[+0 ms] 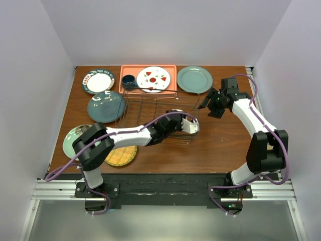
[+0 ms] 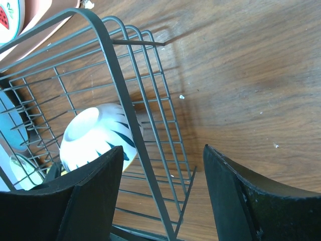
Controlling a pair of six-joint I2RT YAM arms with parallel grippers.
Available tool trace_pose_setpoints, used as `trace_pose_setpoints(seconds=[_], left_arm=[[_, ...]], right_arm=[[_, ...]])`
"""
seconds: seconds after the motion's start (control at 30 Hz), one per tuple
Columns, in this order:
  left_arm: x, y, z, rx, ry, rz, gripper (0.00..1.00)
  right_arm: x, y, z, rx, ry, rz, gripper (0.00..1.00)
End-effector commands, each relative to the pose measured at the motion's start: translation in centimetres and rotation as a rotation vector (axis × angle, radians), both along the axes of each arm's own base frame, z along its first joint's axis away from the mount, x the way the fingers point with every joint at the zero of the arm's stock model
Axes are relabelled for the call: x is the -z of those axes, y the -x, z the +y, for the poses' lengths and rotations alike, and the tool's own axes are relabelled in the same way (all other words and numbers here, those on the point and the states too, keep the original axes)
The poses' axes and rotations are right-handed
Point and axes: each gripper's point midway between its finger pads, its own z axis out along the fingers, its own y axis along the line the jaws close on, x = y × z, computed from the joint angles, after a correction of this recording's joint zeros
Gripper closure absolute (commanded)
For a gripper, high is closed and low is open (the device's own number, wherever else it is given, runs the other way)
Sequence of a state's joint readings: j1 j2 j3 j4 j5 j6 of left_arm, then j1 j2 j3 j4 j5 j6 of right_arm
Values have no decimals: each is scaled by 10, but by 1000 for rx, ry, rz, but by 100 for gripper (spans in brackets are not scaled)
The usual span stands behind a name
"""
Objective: Load the mixed dishes into the dish rack
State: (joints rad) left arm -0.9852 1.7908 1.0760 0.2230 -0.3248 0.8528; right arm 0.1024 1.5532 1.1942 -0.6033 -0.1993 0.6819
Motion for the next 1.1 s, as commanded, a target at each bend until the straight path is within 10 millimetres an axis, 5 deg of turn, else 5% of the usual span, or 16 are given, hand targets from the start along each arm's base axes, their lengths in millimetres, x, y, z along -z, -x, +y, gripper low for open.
trace_pose_setpoints(seconds=[0.0,0.13,0.27,0.6,0.8,1.07], left_arm=[[-18,9,-6,-1,93,46,48],[-19,14,-5,-4,109,70,40],[-31,16,-4,-6,139,75,0],[-76,29,-13,39,246,131,0],[-84,44,-11,60,260,208,0],[-102,41,-9,1,372,220,0]], right_arm=[[-7,-9,-3,30,-2,-39,32],[-8,-11,-4,42,1,-42,32],[-5,-11,-4,48,0,-34,32],[-10,-11,-7,60,18,-41,32],[-11,-11,-8,68,16,-43,32],[-38,-19,-3,14,36,-137,32]])
